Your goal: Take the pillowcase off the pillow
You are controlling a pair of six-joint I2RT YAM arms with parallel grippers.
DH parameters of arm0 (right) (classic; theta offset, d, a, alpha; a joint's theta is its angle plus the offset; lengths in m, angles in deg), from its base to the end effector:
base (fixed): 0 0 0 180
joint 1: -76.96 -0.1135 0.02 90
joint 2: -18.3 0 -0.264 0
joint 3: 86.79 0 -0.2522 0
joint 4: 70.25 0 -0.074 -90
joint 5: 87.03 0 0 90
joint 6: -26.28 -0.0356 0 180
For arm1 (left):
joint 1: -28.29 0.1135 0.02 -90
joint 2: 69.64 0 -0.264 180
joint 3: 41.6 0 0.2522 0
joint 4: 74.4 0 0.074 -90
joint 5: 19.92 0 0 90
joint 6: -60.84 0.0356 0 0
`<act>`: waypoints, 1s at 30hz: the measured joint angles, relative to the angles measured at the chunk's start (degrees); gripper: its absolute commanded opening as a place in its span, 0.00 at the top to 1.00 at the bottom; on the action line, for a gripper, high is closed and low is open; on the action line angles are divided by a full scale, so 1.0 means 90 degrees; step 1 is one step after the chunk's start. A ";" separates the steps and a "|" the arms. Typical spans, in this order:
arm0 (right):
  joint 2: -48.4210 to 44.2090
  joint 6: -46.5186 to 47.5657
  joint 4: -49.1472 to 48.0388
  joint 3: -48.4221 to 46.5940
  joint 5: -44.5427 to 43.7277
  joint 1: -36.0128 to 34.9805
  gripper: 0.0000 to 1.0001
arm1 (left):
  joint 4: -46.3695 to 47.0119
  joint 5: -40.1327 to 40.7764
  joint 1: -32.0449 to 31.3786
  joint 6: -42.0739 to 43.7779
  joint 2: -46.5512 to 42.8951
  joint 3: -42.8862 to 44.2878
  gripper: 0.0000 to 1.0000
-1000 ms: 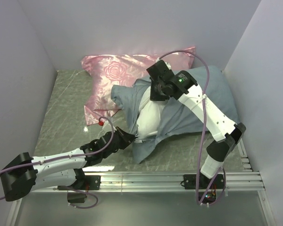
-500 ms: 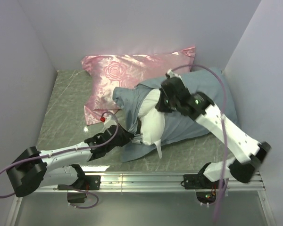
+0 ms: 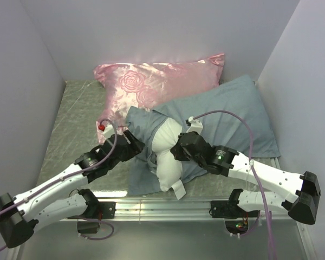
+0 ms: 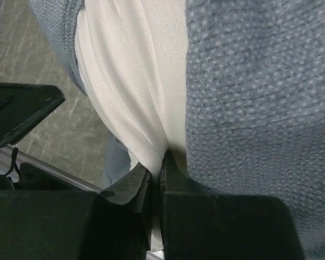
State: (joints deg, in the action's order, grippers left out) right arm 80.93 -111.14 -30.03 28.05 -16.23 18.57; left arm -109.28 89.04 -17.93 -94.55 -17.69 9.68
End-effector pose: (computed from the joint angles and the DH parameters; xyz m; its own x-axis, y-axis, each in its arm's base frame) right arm 0.1335 0.1946 0.2933 -0.7086 0.1754 -0.6835 -0.2159 0.8683 0.4466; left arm 0.1447 -0.1343 0.2558 -0.6220 -0.5936 -0.5106 -0.1575 0.7336 -0.6610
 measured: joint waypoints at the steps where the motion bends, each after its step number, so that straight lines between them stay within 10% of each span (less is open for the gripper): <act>1: -0.0005 -0.0034 -0.0078 0.0027 -0.0034 -0.0012 1.00 | -0.0080 0.0063 0.0000 0.0029 -0.0126 0.0032 0.28; 15: -0.0022 -0.0158 -0.0189 0.0049 -0.0364 -0.0197 1.00 | -0.0211 0.0391 0.0325 0.0984 0.0729 0.1042 0.27; 25: -0.0282 -0.0236 -0.0073 0.0107 -0.0537 -0.0323 1.00 | 0.0277 0.0073 0.0976 0.1472 0.1190 0.1168 0.99; 30: -0.0680 -0.0328 0.0058 0.0291 -0.0576 -0.0413 1.00 | 0.0270 0.0039 0.1532 0.1525 0.1241 0.1217 0.99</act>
State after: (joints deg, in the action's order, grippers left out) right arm 74.81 -114.09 -29.51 30.67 -21.41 14.85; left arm -106.86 89.39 -4.13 -80.82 -6.52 20.63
